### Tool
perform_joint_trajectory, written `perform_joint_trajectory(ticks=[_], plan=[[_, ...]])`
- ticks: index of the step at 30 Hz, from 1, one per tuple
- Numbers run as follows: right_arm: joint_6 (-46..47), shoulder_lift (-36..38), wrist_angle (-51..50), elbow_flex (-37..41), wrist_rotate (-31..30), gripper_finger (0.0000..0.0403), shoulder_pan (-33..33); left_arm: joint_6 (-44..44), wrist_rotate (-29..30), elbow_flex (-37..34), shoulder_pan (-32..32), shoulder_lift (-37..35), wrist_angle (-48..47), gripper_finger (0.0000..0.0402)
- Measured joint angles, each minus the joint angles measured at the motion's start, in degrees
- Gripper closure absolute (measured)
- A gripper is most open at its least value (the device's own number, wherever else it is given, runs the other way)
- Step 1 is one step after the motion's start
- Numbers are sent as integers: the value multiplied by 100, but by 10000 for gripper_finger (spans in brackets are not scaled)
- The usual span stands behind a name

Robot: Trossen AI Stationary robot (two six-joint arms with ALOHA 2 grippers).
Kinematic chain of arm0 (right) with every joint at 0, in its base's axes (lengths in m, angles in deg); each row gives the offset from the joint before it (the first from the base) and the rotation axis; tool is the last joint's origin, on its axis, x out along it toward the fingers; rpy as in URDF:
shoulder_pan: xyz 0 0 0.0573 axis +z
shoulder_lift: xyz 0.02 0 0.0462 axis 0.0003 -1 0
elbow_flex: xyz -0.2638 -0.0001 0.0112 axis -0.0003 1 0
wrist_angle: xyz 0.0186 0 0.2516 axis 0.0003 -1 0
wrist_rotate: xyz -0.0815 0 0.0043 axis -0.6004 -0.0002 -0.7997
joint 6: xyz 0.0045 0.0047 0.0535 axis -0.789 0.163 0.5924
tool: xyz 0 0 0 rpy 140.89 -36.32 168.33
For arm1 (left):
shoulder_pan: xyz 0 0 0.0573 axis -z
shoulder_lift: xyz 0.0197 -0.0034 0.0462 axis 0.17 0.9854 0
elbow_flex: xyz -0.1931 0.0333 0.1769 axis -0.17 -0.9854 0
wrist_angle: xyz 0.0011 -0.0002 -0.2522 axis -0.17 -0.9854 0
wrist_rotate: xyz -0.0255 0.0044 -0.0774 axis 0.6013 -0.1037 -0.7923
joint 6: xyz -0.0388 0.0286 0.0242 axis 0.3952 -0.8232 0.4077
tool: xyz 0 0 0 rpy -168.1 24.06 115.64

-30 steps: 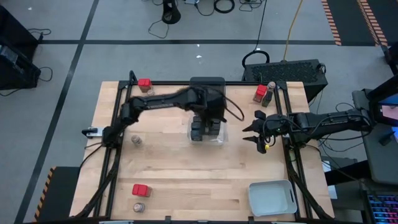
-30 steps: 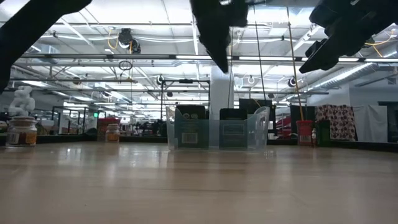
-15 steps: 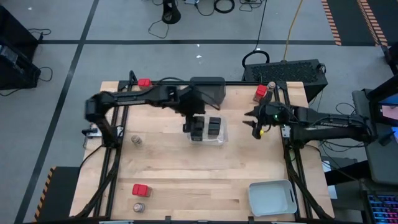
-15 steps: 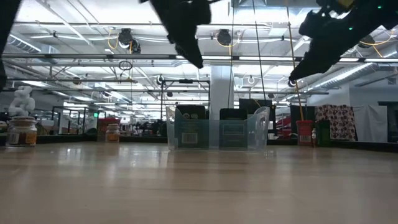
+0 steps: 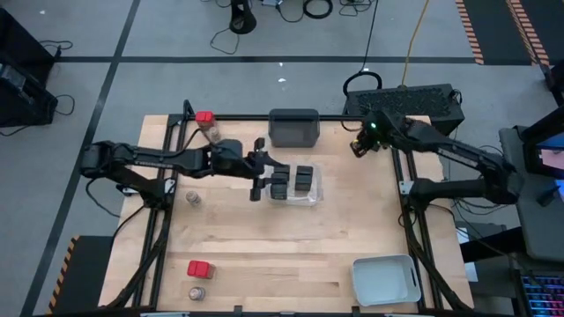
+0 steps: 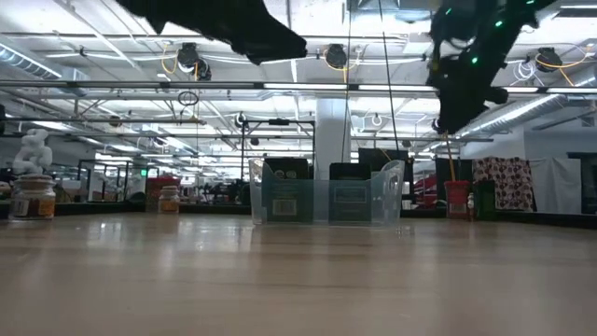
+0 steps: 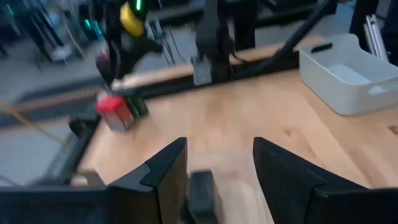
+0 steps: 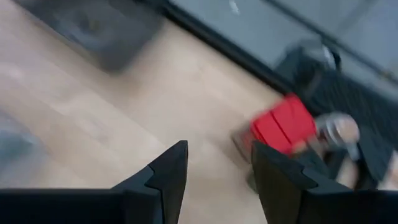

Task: Sort spices by type
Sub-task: Put the green seasoning into the transparent bin

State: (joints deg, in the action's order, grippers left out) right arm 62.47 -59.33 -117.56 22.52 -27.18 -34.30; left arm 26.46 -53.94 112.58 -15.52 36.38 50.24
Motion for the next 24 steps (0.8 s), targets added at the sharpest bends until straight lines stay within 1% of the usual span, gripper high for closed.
perform_joint_trajectory(ticks=[2,6,10,14,18,24], plan=[[75,-317,-447,-225,21,245,-253,-173,26,-140,-56,2,381,213],[99,-764,-942,-609,12,245,-787,-10,222,-185,-227,13,402,213],[120,-938,-1021,-751,67,245,-1330,135,231,-197,-294,87,309,213],[160,-972,-1047,-754,355,245,-1811,130,231,-195,-294,79,282,213],[197,-967,-1097,-754,594,245,-2053,128,230,-195,-294,79,275,213],[523,-1138,-1053,-754,609,240,-2050,132,229,-193,-292,79,273,213]])
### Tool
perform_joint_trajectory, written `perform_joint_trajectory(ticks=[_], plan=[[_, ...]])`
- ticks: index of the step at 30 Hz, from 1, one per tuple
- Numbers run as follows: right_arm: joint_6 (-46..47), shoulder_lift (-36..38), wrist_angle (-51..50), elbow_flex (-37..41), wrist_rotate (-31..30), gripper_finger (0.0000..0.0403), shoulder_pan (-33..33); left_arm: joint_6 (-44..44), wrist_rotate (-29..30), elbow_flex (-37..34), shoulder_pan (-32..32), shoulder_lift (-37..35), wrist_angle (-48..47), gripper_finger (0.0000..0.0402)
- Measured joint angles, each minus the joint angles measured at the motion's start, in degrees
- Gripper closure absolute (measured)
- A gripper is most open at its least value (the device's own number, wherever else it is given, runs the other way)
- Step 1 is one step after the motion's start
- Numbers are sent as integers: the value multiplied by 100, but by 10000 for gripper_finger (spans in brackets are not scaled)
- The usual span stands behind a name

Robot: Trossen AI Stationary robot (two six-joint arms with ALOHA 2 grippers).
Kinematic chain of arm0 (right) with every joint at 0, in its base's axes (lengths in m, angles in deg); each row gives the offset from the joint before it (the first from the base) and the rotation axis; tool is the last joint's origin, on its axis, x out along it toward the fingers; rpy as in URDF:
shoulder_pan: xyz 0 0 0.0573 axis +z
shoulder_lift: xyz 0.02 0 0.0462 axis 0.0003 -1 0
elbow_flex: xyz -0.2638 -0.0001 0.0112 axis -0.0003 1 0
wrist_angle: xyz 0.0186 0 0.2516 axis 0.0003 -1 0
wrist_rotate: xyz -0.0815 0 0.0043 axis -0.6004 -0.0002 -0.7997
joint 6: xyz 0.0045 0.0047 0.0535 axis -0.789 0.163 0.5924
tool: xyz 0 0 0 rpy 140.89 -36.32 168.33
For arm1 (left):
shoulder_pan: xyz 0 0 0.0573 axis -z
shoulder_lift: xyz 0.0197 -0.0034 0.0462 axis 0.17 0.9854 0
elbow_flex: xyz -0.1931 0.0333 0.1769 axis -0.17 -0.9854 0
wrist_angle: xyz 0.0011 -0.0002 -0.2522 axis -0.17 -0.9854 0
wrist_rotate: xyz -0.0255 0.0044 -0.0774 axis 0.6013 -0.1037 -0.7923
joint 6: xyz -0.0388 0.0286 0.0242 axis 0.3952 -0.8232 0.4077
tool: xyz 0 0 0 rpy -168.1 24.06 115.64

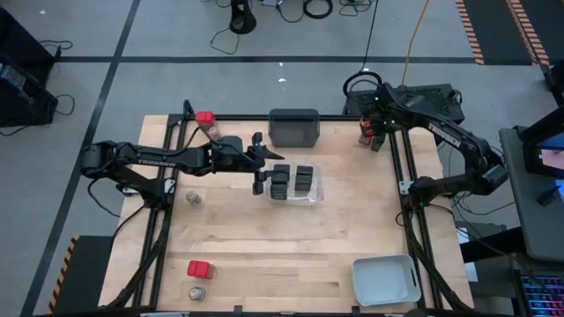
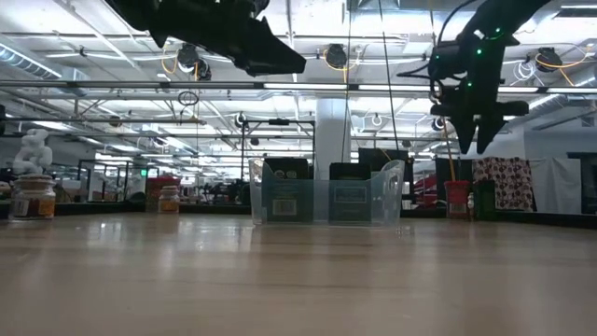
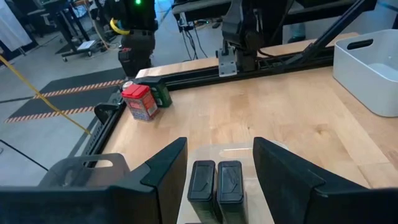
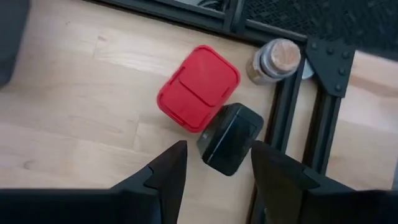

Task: Sort spices by type
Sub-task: Put the green seasoning into the transparent bin

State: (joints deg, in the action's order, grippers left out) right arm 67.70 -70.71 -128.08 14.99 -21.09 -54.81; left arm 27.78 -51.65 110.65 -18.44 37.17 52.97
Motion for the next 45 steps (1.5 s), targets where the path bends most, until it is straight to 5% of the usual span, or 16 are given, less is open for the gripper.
perform_joint_trajectory(ticks=[35,45], plan=[[2053,-182,718,1267,-1455,241,508,2,-11,7,5,2,-9,213],[2015,-213,791,1400,-1283,241,508,2,-17,7,5,2,-9,213]])
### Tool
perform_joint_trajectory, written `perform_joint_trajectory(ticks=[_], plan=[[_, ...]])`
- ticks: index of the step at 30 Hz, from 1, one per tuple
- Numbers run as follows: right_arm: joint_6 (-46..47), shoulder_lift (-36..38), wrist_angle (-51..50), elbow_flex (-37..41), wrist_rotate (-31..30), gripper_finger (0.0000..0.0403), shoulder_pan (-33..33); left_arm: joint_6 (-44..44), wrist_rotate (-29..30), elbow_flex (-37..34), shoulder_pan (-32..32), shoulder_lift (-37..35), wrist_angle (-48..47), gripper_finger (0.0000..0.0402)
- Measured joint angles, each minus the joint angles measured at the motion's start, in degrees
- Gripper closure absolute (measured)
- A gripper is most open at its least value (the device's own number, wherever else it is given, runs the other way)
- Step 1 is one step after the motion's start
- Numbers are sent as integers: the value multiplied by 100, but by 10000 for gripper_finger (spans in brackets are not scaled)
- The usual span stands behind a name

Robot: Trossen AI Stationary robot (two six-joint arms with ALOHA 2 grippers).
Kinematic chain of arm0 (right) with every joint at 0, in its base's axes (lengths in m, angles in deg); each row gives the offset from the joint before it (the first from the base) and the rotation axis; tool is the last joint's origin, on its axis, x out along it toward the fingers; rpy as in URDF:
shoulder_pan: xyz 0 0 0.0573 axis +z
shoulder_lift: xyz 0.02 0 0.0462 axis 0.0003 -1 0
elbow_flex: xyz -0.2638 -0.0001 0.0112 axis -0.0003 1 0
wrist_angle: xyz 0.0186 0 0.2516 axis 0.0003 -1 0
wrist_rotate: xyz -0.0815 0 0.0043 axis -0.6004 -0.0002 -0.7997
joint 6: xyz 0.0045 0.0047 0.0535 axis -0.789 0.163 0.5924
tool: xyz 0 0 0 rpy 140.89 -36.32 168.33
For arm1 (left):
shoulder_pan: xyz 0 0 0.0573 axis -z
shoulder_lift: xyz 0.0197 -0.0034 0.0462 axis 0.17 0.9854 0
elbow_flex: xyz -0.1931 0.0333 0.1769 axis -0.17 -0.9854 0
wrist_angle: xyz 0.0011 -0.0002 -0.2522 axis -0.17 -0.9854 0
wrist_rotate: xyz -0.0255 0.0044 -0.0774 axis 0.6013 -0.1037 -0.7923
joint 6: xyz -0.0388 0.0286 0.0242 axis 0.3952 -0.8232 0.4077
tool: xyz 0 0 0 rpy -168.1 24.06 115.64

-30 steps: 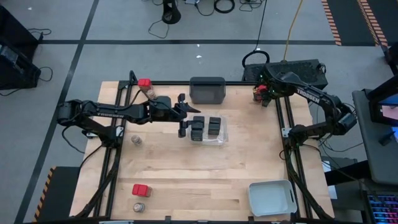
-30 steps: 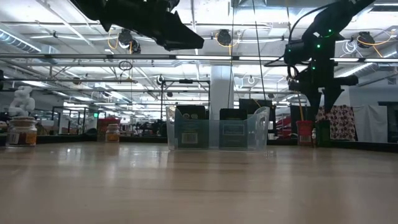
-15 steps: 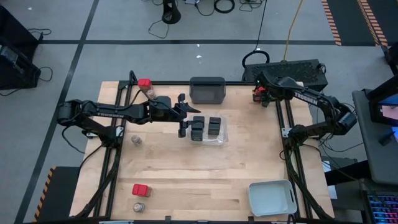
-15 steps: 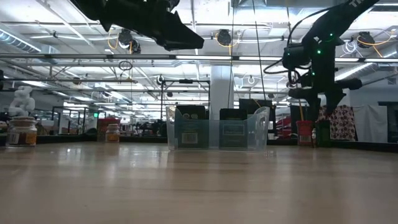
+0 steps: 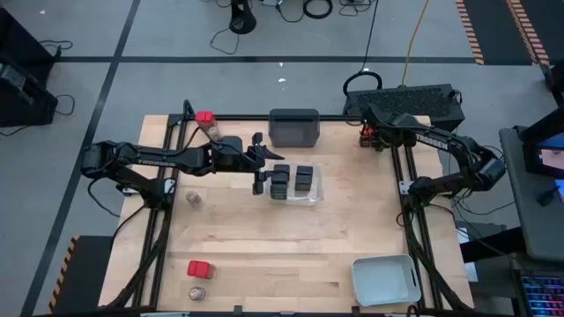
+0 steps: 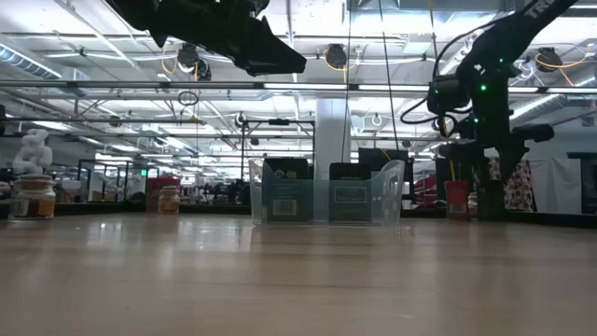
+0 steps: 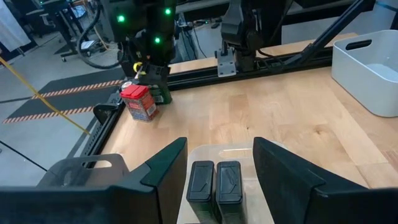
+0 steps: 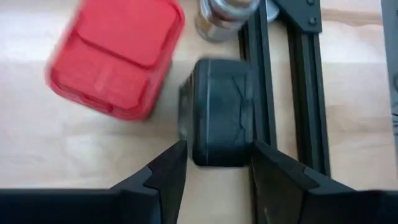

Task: Sort spices by type
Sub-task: Put the green seasoning into the transparent bin

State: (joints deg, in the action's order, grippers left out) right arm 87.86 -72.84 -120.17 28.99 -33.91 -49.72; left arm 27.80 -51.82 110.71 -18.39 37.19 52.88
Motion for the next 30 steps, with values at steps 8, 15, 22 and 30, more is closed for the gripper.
perform_joint_trajectory(ticks=[8,15,22,30], plan=[[241,8,578,353,-62,241,-1,0,-4,0,0,0,0,213],[5,10,1393,935,-74,241,-1,0,-57,0,0,0,0,213],[-250,13,2081,1203,-110,241,-1,0,-58,0,0,0,0,213],[-300,13,2196,1231,-104,244,-1,0,-58,0,0,0,0,213]])
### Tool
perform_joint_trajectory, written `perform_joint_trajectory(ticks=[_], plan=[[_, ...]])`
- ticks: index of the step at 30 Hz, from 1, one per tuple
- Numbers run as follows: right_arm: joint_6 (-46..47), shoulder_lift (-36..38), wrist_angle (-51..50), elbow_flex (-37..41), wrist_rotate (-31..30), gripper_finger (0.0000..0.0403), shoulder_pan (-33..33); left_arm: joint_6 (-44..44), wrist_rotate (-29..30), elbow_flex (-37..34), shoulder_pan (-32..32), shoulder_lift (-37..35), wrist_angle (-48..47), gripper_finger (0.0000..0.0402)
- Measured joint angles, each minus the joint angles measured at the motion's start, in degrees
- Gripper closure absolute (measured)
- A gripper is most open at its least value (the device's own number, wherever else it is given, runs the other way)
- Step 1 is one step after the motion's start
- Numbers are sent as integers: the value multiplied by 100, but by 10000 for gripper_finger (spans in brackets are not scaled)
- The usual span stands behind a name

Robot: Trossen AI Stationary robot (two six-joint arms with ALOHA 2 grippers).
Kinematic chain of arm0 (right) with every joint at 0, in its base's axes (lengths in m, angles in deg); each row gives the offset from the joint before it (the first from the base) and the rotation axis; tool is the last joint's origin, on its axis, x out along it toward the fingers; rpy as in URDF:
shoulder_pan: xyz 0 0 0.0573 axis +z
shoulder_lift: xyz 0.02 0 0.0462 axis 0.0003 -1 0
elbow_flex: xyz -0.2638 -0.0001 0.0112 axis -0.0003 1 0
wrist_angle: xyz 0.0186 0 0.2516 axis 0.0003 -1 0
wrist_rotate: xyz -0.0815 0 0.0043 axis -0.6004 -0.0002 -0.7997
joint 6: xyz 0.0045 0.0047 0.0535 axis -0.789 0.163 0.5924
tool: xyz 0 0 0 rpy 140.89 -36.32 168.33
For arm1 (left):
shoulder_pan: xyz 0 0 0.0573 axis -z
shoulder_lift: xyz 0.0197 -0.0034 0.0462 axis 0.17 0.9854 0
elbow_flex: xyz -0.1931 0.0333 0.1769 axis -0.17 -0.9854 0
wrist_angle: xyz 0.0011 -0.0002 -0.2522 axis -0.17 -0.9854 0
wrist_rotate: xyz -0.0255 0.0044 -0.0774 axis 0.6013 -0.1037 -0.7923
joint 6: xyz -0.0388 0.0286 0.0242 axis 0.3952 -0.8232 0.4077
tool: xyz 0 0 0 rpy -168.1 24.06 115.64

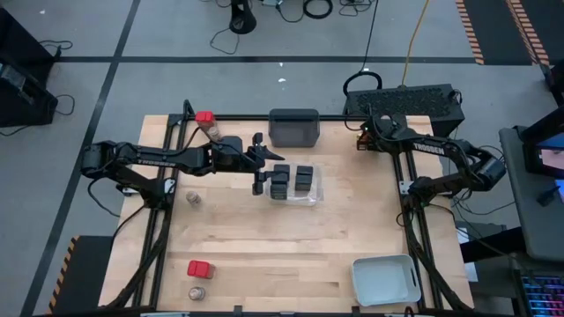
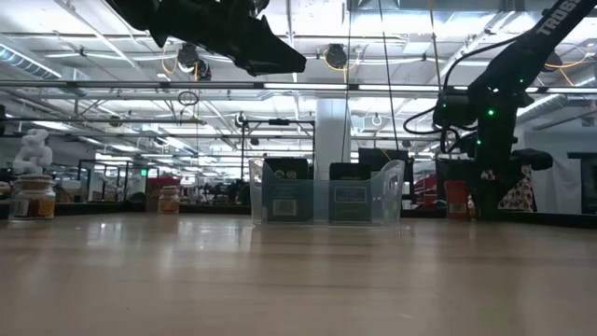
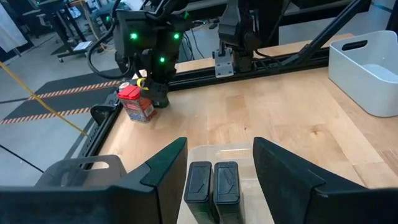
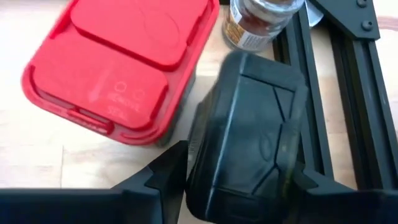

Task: Sort spices by type
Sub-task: Put the green seasoning into the transparent bin

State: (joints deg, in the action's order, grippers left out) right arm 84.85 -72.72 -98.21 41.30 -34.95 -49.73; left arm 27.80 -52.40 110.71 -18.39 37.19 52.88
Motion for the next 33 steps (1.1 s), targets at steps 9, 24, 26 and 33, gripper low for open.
perform_joint_trajectory(ticks=[9,24,26,33], plan=[[0,9,-315,-2,-2,306,155,0,1,0,0,0,0,213],[551,183,-1622,4,932,289,971,0,1,0,0,2,0,213],[562,260,-1668,4,1138,299,1214,0,1,2,0,2,0,213],[825,512,-1605,7,1797,309,2301,-2,1,2,0,2,0,213]])
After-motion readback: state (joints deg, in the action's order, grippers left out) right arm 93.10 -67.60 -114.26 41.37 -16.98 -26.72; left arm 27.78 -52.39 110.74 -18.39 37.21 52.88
